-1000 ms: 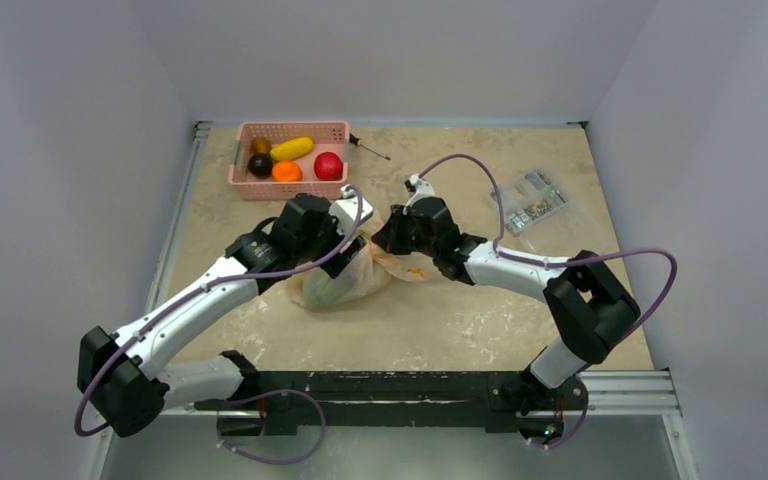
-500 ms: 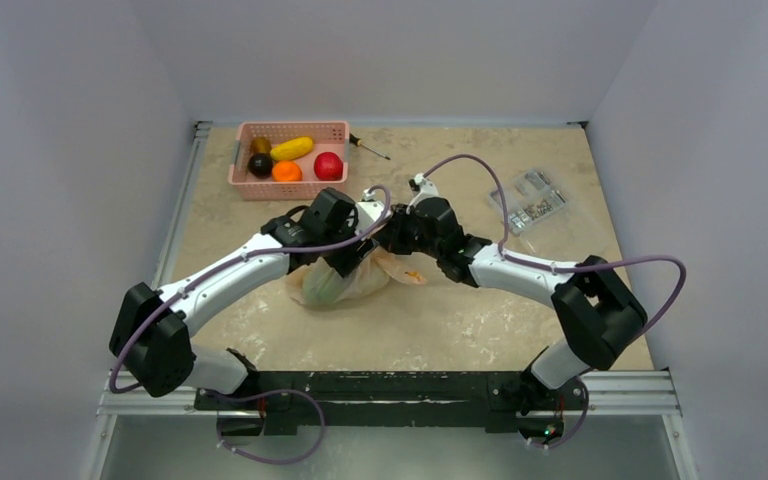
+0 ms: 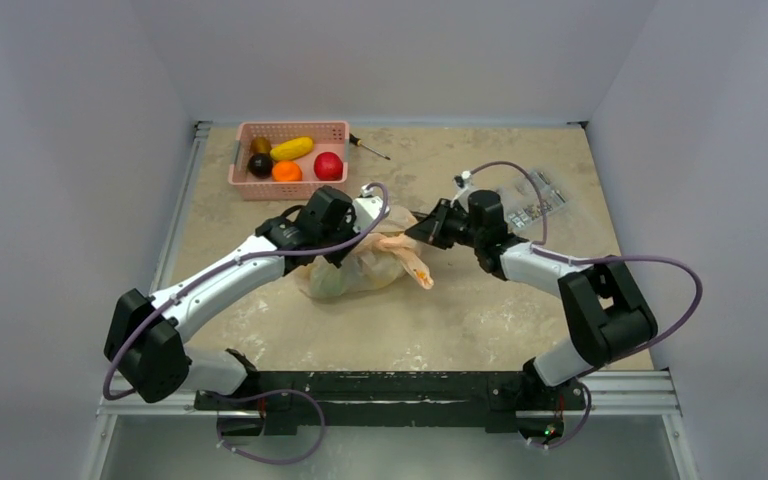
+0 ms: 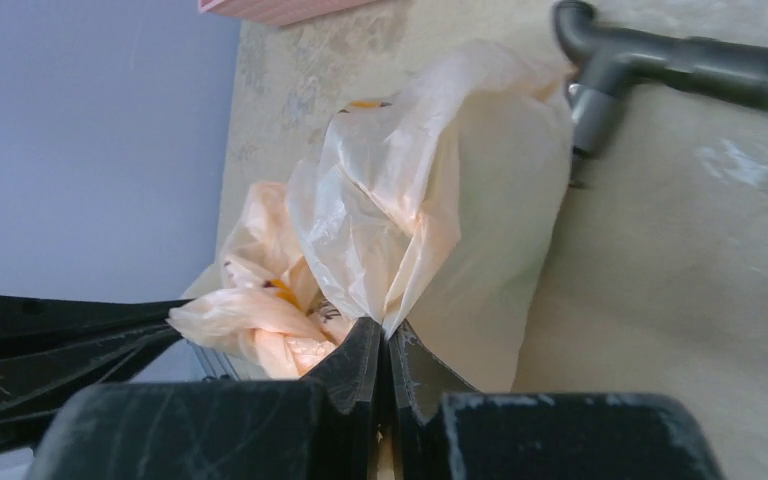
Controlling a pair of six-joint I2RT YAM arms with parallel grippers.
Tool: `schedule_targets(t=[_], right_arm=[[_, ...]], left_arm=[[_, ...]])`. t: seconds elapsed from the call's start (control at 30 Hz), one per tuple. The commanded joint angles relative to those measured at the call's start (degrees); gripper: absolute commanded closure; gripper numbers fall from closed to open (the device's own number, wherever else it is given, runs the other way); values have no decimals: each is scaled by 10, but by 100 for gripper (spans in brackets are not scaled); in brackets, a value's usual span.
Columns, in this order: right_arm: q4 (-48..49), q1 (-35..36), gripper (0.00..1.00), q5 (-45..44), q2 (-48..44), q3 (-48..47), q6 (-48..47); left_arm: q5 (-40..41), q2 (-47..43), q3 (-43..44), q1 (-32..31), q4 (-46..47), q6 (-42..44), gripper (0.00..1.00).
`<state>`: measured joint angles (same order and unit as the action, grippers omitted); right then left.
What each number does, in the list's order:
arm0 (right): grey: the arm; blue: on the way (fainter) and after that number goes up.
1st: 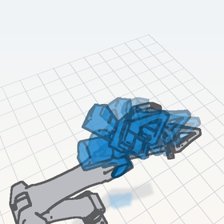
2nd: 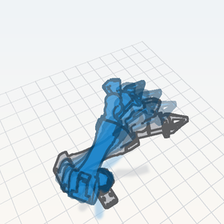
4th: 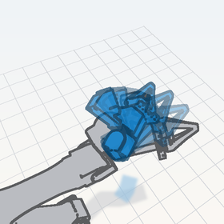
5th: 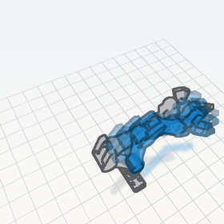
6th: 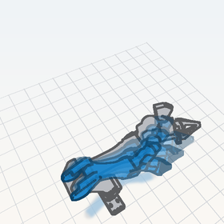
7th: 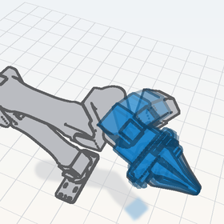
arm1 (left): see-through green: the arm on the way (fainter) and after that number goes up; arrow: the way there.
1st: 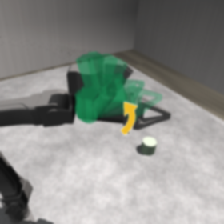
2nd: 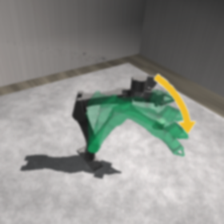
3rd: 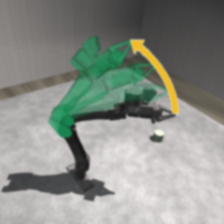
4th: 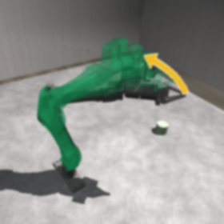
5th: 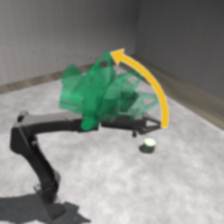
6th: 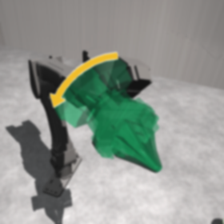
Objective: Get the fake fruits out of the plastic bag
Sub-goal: Untie the plastic bag at the center of the board.
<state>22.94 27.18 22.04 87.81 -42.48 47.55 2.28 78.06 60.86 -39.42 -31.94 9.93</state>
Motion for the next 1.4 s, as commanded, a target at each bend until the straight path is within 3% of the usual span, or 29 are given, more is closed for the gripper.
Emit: schedule_targets(t=[0.0, 0.17, 0.33, 0.53, 0.67, 0.9, 1.1, 1.37], right_arm=[[23, -73, 100, 135, 8, 16, -15], [-47, -76, 99, 119, -10, 2, -93], [-172, -75, 69, 6, -55, -43, -185], [-227, -65, 50, -84, -124, -47, -231], [-229, -37, 37, -123, -165, -40, -207], [-201, 70, 31, -137, -153, -64, -130], [-165, 102, 26, -194, -141, -65, -243], [-115, 151, 26, -283, -122, -37, -304]], left_arm=[[11, -36, 1, 9, 5, 15, 100], [-6, -41, 1, 13, 4, 16, 100], [3, -43, 0, 13, 7, 13, 100], [-1, -40, 4, 13, 2, 12, 100], [-1, -42, 2, 13, 6, 10, 100], [-6, -41, 2, 13, 6, 9, 100], [-3, -46, 0, 13, 7, 8, 100], [-11, -44, 7, 13, 5, 6, 100]])
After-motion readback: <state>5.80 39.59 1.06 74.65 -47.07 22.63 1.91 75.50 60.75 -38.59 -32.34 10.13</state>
